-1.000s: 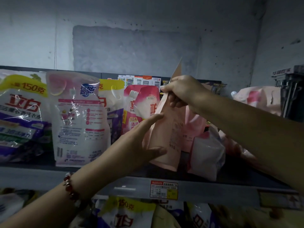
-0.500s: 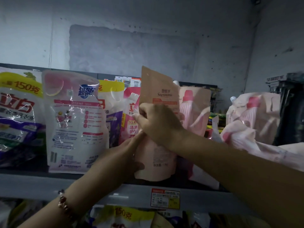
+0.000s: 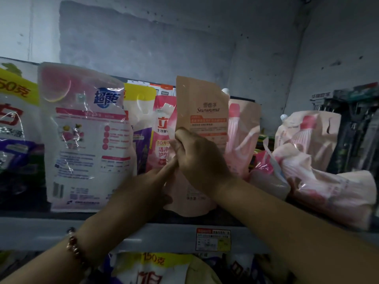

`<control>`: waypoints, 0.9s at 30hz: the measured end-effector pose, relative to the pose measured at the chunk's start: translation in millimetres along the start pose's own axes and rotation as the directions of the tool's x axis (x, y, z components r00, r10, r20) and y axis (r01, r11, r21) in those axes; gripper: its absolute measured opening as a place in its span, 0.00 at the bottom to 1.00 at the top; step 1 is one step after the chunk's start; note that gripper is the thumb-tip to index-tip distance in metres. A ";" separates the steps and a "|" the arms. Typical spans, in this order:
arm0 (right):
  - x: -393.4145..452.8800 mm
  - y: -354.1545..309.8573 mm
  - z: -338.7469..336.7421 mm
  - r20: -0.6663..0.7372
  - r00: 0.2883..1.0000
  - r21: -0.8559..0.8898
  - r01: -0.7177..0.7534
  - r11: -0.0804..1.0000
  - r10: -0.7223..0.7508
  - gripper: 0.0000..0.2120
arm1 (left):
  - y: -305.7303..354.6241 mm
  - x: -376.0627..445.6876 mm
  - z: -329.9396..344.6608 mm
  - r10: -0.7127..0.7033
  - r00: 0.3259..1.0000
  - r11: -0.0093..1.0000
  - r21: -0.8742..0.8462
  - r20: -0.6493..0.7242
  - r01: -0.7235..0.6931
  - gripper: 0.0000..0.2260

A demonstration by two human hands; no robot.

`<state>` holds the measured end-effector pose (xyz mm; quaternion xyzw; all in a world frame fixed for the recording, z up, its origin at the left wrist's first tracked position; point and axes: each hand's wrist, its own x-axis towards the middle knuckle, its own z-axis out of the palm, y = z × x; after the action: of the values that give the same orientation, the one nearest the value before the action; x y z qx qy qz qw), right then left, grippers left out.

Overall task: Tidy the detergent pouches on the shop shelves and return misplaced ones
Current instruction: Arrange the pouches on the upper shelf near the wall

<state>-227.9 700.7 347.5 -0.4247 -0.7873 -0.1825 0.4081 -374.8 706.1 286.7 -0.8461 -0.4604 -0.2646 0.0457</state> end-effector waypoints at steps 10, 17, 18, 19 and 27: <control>-52.7 -43.6 -52.5 0.286 0.945 -0.183 -0.109 0.977 0.158 0.18 | 2.1 -24.6 -26.4 0.170 0.984 0.980 0.118 -0.057 -0.163 0.39; -91.9 -59.5 -80.9 0.356 0.863 -0.449 -0.179 0.876 0.359 0.30 | -4.5 -47.3 -47.5 0.224 0.974 0.945 0.236 0.041 -0.227 0.35; -94.3 -60.0 -85.3 0.362 0.851 -0.475 -0.183 0.861 0.381 0.32 | -0.7 -47.3 -54.2 0.203 0.973 0.943 0.246 0.108 -0.224 0.37; -96.7 -59.2 -89.9 0.362 0.842 -0.498 -0.188 0.846 0.400 0.32 | 2.8 -45.6 -59.4 0.195 0.970 0.938 0.261 0.146 -0.228 0.38; -120.0 -57.6 -127.8 0.325 0.801 -0.573 -0.255 0.778 0.502 0.36 | 42.9 -33.0 -50.9 0.283 0.943 0.930 0.189 0.176 -0.314 0.37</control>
<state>-175.9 524.2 332.0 -0.7004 -0.6797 -0.1861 0.1132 -375.3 640.3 321.3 -0.9135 -0.3539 -0.1409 0.1426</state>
